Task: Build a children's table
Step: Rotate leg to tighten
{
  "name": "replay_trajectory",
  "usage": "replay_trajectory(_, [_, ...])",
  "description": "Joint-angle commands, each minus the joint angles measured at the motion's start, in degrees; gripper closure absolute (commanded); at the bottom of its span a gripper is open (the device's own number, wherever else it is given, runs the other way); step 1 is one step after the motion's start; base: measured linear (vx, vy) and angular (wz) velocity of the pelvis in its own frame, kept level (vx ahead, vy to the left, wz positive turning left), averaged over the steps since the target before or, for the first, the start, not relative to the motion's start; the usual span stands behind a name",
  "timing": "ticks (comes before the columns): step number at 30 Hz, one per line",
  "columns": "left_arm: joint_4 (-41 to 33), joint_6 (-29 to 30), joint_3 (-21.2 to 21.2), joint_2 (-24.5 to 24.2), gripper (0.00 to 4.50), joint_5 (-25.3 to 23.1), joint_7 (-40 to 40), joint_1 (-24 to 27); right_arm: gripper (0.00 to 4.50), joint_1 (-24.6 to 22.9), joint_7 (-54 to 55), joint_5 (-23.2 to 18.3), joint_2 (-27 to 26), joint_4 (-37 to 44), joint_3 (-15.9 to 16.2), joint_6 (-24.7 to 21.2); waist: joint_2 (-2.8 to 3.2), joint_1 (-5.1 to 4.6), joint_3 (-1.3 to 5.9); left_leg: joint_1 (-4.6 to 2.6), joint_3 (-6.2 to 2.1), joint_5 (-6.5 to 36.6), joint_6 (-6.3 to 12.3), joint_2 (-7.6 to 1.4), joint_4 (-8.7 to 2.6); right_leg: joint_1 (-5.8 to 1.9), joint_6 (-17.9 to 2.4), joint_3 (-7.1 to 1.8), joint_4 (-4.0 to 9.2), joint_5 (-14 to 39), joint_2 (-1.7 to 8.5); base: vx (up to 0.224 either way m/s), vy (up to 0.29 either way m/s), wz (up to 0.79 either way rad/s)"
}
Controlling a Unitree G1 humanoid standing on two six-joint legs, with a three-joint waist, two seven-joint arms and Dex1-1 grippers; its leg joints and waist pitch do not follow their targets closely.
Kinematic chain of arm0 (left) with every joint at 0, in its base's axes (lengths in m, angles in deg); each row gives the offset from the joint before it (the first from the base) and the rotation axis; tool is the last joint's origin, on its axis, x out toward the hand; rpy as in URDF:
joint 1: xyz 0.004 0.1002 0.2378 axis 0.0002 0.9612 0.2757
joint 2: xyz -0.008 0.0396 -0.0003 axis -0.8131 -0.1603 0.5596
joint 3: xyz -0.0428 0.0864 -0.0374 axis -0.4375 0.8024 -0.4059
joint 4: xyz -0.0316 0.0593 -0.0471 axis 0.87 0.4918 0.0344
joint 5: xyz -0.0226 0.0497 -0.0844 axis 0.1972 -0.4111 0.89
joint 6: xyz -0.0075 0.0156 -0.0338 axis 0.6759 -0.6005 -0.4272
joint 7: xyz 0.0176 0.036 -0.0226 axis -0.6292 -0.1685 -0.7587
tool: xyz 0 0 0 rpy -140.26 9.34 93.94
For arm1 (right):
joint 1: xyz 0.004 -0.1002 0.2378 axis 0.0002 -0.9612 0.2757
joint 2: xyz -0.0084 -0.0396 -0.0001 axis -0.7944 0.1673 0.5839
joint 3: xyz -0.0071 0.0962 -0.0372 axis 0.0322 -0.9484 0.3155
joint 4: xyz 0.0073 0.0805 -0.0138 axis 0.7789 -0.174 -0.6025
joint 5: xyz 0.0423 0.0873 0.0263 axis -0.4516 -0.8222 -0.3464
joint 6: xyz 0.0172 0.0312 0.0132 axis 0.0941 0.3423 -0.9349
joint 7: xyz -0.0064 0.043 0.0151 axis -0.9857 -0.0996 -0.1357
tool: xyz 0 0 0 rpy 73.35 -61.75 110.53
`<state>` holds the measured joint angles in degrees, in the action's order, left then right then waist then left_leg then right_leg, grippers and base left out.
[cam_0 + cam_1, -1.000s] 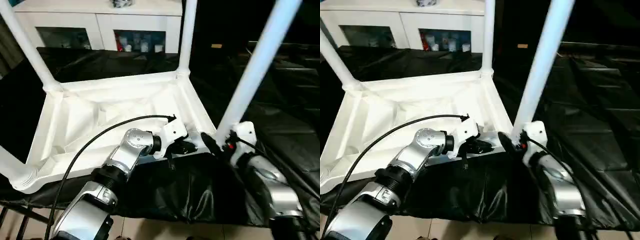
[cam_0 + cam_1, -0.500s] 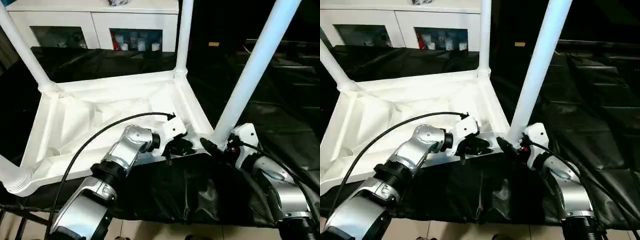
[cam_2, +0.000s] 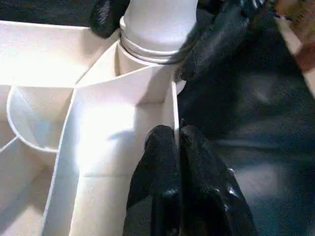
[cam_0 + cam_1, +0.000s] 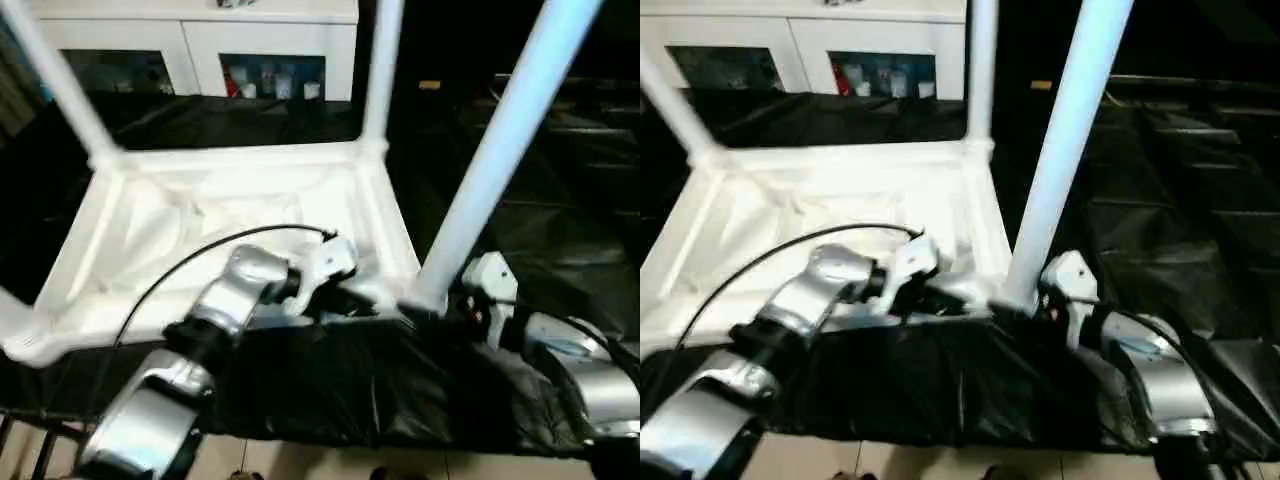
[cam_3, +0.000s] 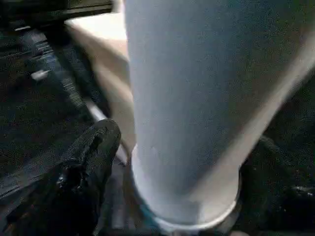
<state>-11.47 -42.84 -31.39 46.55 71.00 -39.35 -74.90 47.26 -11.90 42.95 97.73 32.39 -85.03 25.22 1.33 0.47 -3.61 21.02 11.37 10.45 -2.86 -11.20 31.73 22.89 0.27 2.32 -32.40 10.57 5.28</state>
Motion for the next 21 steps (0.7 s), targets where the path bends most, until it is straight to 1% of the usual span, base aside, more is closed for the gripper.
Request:
replay_trajectory(1, [-0.8,-1.1,3.0,-0.9,4.47,0.6,-5.8,2.3,0.77,-0.6,-4.7,-1.4,2.1,1.9,1.5,0.0,-0.94,0.35,2.59,-0.28,-0.56,10.2,7.64,-2.14,-3.0,-2.72,-16.4,-1.64,2.96,4.9,2.5,0.0,0.0,0.0])
replay_trajectory(2, [-1.0,-1.2,3.1,-1.1,4.47,0.6,-6.1,2.4,0.77,-0.6,-5.0,-1.4,2.3,1.9,1.5,0.2,-0.86,0.57,2.61,-0.4,-0.52,9.9,7.77,-2.27,-2.96,-2.72,-16.7,-1.61,2.82,4.6,2.44,0.0,0.0,0.0])
replay_trajectory(3, [-1.6,-1.2,3.8,-1.9,4.47,0.2,-7.3,2.7,0.77,-0.5,-6.8,-1.7,3.4,2.0,1.6,0.5,-0.67,0.89,2.62,-0.45,-0.42,9.6,7.81,-2.32,-2.89,-2.61,-16.9,-1.61,2.69,4.3,2.44,0.0,0.0,0.0])
replay_trajectory(4, [-1.7,-1.2,3.9,-2.1,4.47,0.2,-7.6,2.7,0.77,-0.5,-7.3,-1.9,3.6,2.1,1.7,0.3,-0.86,0.94,2.6,-0.42,-0.35,9.6,7.86,-2.29,-2.87,-2.63,-16.9,-1.61,2.69,4.3,2.34,0.0,0.0,0.0])
replay_trajectory(5, [-1.8,-1.4,4.3,-2.5,4.47,0.0,-8.1,2.9,0.77,-0.4,-8.3,-2.1,4.1,2.2,1.8,0.1,-0.79,1.27,2.63,-0.44,-0.32,9.1,7.77,-2.34,-2.79,-2.64,-17.0,-1.66,2.56,4.0,2.43,0.0,0.0,0.0])
replay_trajectory(6, [-1.8,-1.8,4.9,-3.2,4.5,-0.5,-9.0,3.1,0.94,-0.2,-10.5,-2.9,5.1,2.4,2.2,-0.9,-0.78,1.54,2.66,-0.56,-0.22,9.0,7.93,-2.32,-2.69,-2.56,-17.0,-1.67,2.45,3.5,2.34,0.0,0.0,0.0])
replay_trajectory(7, [-1.8,-2.1,5.3,-3.6,4.5,-0.7,-9.3,3.1,0.94,-0.1,-11.8,-3.3,5.7,2.7,2.4,-1.6,-0.81,1.68,2.62,-0.51,-0.25,8.8,7.97,-2.34,-2.68,-2.58,-17.1,-1.68,2.4,3.3,2.38,0.0,0.0,0.0])
replay_trajectory(8, [-1.5,-2.4,5.4,-3.8,4.5,-0.8,-9.5,3.1,1.04,0.0,-12.7,-3.6,6.1,2.8,2.7,-1.9,-0.99,1.77,2.59,-0.41,-0.21,8.4,8.01,-2.29,-2.66,-2.64,-17.0,-1.67,2.32,3.0,2.36,0.0,0.0,0.0])
replay_trajectory(9, [-1.2,-2.7,5.5,-4.0,4.5,-0.9,-9.6,3.0,1.11,0.2,-13.5,-3.8,6.6,2.8,3.0,-2.2,-0.92,1.87,2.61,-0.42,-0.26,8.5,7.94,-2.28,-2.63,-2.65,-17.0,-1.65,2.34,3.5,2.44,0.0,0.0,0.0])
replay_trajectory(10, [-1.1,-2.8,5.5,-4.1,4.5,-0.9,-9.8,3.0,1.22,0.3,-14.0,-4.0,6.9,2.9,3.3,-2.6,-0.95,1.88,2.61,-0.4,-0.24,8.6,7.85,-2.25,-2.6,-2.64,-16.9,-1.65,2.35,3.7,2.45,0.0,0.0,0.0])
replay_trajectory(11, [-0.7,-3.2,5.5,-4.2,4.5,-0.9,-10.0,2.8,1.35,0.6,-15.0,-4.2,7.3,2.8,3.8,-3.0,-1.19,1.84,2.5,-0.29,-0.23,9.0,7.68,-2.2,-2.59,-2.59,-16.8,-1.66,2.41,4.5,2.42,0.0,0.0,0.0])
replay_trajectory(12, [-0.3,-3.6,5.4,-4.4,4.5,-0.9,-10.4,2.7,1.45,0.8,-15.9,-4.5,7.5,2.9,4.1,-3.7,-1.12,1.89,2.47,-0.28,-0.3,9.6,7.28,-2.2,-2.64,-2.58,-16.4,-1.64,2.47,6.0,2.48,0.0,0.0,0.0])
replay_trajectory(13, [-0.3,-3.6,5.4,-4.4,4.5,-0.9,-10.4,2.7,1.45,0.8,-15.9,-4.5,7.5,2.9,4.1,-3.7,-1.09,1.85,2.38,-0.28,-0.29,10.0,7.09,-2.19,-2.7,-2.52,-16.3,-1.63,2.58,7.0,2.46,0.0,0.0,0.0])
replay_trajectory(14, [-0.3,-3.7,5.3,-4.5,4.5,-0.9,-10.5,2.7,1.5,0.9,-16.2,-4.8,7.5,2.9,4.2,-4.1,-1.06,1.84,2.32,-0.35,-0.33,11.1,6.51,-2.24,-2.79,-2.45,-15.9,-1.67,2.77,9.0,2.51,0.0,0.0,0.0])
replay_trajectory(15, [-0.4,-3.6,5.3,-4.6,4.5,-0.9,-10.7,2.7,1.57,0.9,-16.6,-5.0,7.5,3.0,4.5,-4.2,-1.25,1.88,2.34,-0.46,-0.27,11.6,6.06,-2.28,-2.79,-2.33,-15.5,-1.73,2.87,10.1,2.53,0.0,0.0,0.0])
replay_trajectory(17, [-0.6,-3.5,5.4,-4.7,4.5,-0.8,-10.9,2.7,1.77,0.9,-17.1,-5.4,7.5,3.1,4.9,-4.6,-1.19,1.9,2.41,-0.41,-0.34,11.0,5.86,-2.3,-2.79,-2.36,-15.5,-1.74,2.73,9.5,2.52,0.0,0.0,0.0])
replay_trajectory(21, [-0.6,-3.6,5.5,-4.8,4.5,-0.5,-10.4,2.7,1.85,0.4,-17.4,-5.9,6.9,3.9,5.3,-5.2,-1.19,1.9,2.54,-0.35,-0.31,9.6,6.37,-2.22,-2.61,-2.43,-16.1,-1.71,2.41,6.6,2.44,0.0,0.0,0.0])
